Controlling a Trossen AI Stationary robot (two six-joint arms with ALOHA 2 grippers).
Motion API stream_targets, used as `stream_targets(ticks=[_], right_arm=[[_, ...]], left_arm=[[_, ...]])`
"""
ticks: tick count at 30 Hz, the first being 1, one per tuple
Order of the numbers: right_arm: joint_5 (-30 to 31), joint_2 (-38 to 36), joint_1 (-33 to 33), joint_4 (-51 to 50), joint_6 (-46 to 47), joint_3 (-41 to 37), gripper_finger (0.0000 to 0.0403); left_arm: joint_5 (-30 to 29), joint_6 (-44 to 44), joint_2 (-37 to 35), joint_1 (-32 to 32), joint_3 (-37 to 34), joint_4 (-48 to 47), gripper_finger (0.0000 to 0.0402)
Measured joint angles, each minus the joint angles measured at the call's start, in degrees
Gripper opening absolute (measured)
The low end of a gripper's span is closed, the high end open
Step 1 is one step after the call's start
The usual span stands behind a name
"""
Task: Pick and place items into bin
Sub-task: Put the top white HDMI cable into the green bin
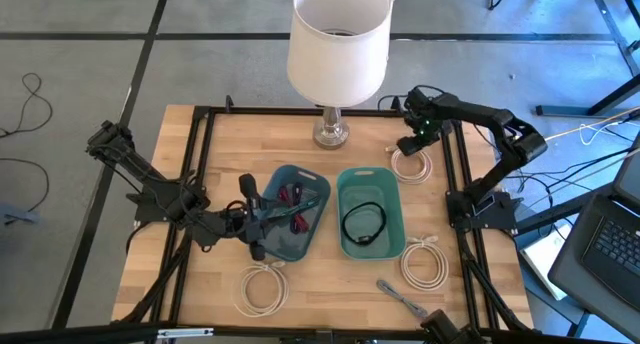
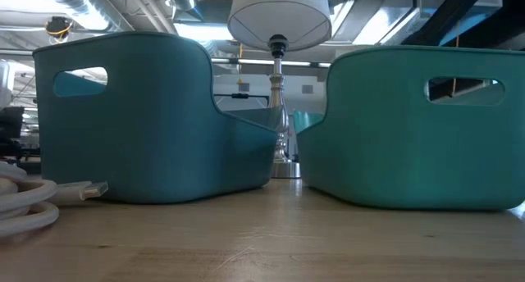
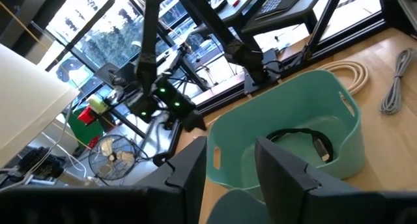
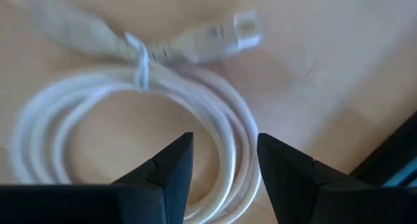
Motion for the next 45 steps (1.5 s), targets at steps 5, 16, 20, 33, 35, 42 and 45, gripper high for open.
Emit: stream_targets(ticks=[5, 16, 20, 33, 35, 42, 45], right_arm=[[2.32, -0.69, 2.12, 3.82, -2.06, -3.88, 0.0173], [2.60, -0.78, 3.67, 11.56, 0.61, -6.08, 0.0161], [3.12, -0.78, 3.65, 12.26, 0.61, -6.13, 0.0103], [13.20, -1.80, 2.08, 7.94, 2.44, -3.65, 0.0013], [15.24, -3.34, 2.08, 7.38, 2.62, -2.54, 0.0013], [18.48, -12.48, 1.70, -0.49, 3.91, 3.79, 0.0013], [18.36, -17.72, 1.73, -3.14, 4.00, 5.80, 0.0013]], left_arm=[[-0.89, 0.04, 0.00, -0.34, 0.00, 0.17, 0.0122], [-1.33, 0.09, 0.00, -0.34, 0.00, 0.42, 0.0122], [-1.28, 0.00, 0.00, -0.34, 0.00, 0.39, 0.0118], [-0.92, -0.72, 0.00, -0.34, 0.00, 0.15, 0.0114], [-0.88, -0.85, 0.00, -0.34, 0.00, 0.13, 0.0114], [-0.87, -1.30, 0.00, -0.34, 0.00, -0.05, 0.0114], [-0.87, -1.07, 0.00, -0.34, 0.00, -0.17, 0.0113]])
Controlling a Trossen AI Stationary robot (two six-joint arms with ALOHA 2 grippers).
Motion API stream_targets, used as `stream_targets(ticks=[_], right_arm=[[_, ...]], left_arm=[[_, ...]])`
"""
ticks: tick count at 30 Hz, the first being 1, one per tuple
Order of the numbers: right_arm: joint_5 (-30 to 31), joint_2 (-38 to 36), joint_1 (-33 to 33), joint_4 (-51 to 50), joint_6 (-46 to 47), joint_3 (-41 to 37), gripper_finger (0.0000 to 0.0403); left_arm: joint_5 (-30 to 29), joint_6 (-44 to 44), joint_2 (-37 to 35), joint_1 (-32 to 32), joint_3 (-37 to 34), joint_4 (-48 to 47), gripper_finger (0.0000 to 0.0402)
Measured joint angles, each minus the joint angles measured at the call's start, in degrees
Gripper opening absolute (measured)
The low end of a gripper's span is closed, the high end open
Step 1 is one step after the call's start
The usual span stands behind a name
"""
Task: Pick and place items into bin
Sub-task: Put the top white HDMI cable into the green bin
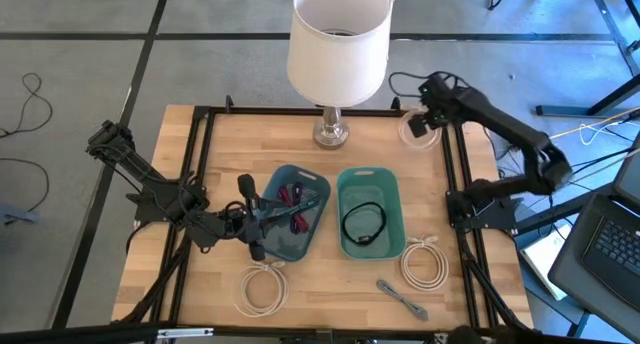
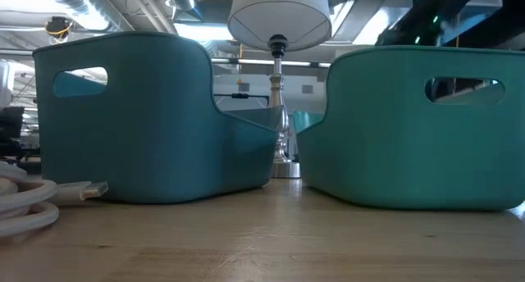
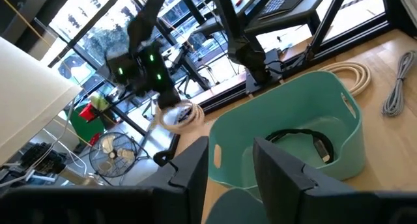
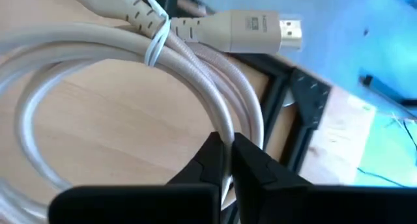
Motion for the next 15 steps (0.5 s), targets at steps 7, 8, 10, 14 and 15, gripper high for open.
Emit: stream_targets(ticks=[7, 8, 10, 14, 15], right_arm=[[-2.74, -12.42, 2.50, -5.77, 1.62, 3.01, 0.0013], [-2.78, -14.00, 2.79, -6.98, 2.05, 3.16, 0.0013], [-4.12, -17.20, 3.40, -9.86, 2.73, 3.20, 0.0013], [-13.71, -22.84, 5.88, -13.76, 4.40, 3.14, 0.0013], [-16.66, -24.30, 6.95, -13.69, 4.59, 2.85, 0.0013]], left_arm=[[-0.31, -0.46, 0.00, 0.07, 0.00, -2.04, 0.0113], [-0.37, -0.44, 0.00, 0.07, 0.00, -2.10, 0.0113], [-0.39, -0.43, 0.00, 0.07, 0.00, -2.08, 0.0112], [-0.40, -0.39, 0.00, 0.07, 0.00, -2.08, 0.0113], [-0.42, -0.38, 0.00, 0.10, 0.00, -2.08, 0.0113]])
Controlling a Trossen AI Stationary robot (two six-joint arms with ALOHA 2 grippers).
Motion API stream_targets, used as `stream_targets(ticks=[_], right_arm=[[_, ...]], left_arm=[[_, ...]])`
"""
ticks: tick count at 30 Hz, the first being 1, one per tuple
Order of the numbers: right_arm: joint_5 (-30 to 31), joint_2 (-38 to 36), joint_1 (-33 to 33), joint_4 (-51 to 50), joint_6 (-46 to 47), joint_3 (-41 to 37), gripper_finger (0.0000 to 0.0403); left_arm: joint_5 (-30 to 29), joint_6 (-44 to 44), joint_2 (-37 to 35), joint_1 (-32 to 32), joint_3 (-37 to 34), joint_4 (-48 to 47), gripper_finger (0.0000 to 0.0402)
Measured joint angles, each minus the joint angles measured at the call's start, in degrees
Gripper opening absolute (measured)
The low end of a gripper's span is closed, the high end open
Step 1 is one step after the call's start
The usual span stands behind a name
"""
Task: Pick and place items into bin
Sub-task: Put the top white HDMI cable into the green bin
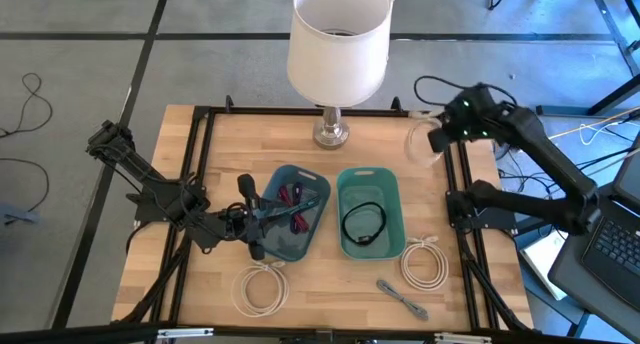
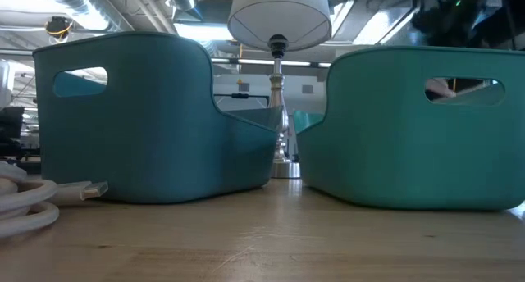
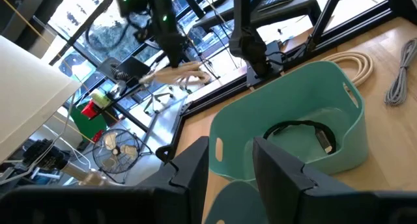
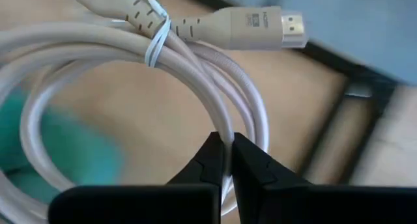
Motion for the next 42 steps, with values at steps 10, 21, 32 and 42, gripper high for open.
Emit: stream_targets(ticks=[10, 21, 32, 42], right_arm=[[-11.80, -8.71, 15.67, 7.40, 10.54, -5.93, 0.0013], [-15.18, -3.39, 35.59, 41.03, 12.03, -19.15, 0.0013], [-7.90, 11.60, 39.66, 39.27, 5.51, -14.27, 0.0013], [-5.75, 21.68, 41.53, 32.45, 8.41, -10.52, 0.0013]], left_arm=[[0.00, 0.00, 0.00, 0.14, 0.00, 0.00, 0.0110], [-0.02, -0.01, 0.00, 0.14, 0.00, -0.74, 0.0107], [0.00, -0.02, 0.00, 0.14, 0.00, -0.75, 0.0103], [0.22, -0.02, 0.00, 0.14, 0.00, -0.79, 0.0102]])
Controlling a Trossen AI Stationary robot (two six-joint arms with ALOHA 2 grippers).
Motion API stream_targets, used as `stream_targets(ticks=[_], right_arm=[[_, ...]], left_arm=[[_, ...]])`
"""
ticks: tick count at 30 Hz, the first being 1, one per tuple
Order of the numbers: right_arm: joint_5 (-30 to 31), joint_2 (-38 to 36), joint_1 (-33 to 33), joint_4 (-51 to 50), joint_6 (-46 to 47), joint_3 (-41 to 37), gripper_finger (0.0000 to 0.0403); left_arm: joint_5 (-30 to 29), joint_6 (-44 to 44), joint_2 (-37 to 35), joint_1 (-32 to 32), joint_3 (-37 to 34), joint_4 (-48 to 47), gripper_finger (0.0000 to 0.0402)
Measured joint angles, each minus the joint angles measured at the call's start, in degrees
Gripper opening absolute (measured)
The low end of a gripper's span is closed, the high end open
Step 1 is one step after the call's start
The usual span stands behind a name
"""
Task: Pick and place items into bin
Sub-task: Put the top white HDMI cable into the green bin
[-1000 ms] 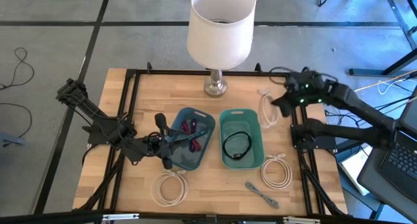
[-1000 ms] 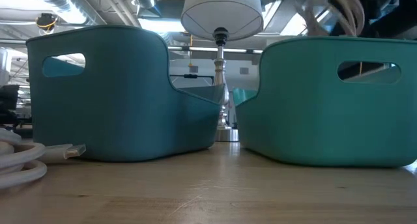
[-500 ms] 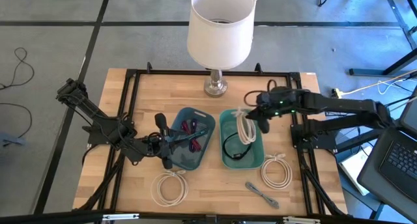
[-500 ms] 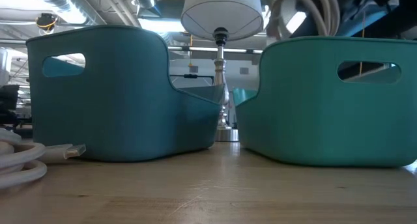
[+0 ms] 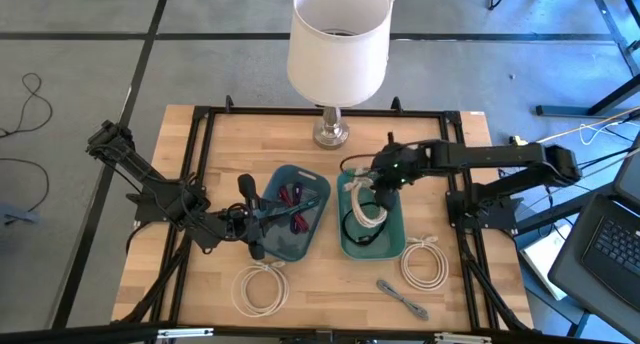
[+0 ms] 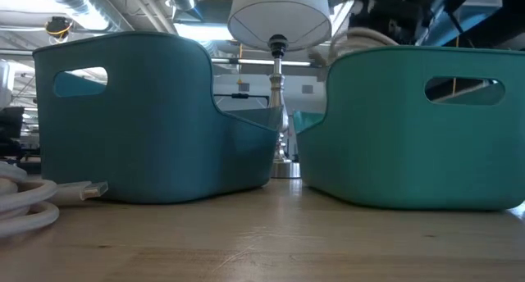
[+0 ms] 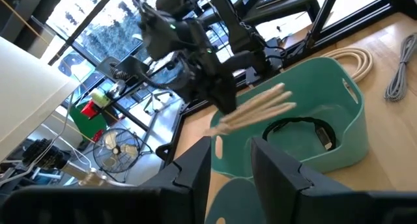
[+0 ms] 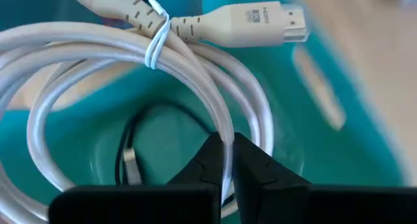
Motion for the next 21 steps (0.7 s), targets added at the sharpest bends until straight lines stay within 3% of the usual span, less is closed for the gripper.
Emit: stream_targets(ticks=[9, 21], right_arm=[[-0.04, 4.65, 5.77, -3.42, 5.60, 0.00, 0.0013], [1.35, 12.84, 5.82, -1.70, 5.29, 0.20, 0.0013]], left_arm=[[0.00, 0.07, 0.00, 0.00, 0.00, -0.15, 0.0102], [-0.01, 0.12, 0.00, 0.00, -0.02, -0.15, 0.0102]])
